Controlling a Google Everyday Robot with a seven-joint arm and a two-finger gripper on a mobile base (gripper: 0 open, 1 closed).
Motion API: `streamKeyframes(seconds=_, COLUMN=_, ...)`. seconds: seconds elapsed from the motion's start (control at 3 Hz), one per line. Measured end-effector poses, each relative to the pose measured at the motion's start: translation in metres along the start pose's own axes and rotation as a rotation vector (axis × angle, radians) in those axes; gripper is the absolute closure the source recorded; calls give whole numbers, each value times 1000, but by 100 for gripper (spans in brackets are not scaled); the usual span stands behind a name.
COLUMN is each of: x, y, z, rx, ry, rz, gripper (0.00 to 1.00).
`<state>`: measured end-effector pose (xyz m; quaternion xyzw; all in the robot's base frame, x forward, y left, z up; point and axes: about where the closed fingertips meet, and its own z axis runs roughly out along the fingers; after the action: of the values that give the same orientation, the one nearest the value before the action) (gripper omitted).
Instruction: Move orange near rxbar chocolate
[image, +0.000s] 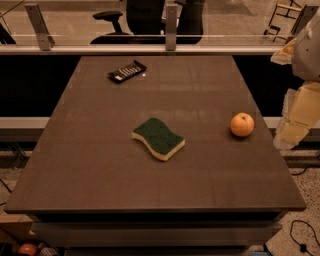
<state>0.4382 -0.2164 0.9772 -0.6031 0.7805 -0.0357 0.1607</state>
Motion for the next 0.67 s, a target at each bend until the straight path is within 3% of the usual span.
streamKeyframes(seconds=0.67, x=2, y=-7, z=-6, rx=20, ry=-31, rz=25, gripper=0)
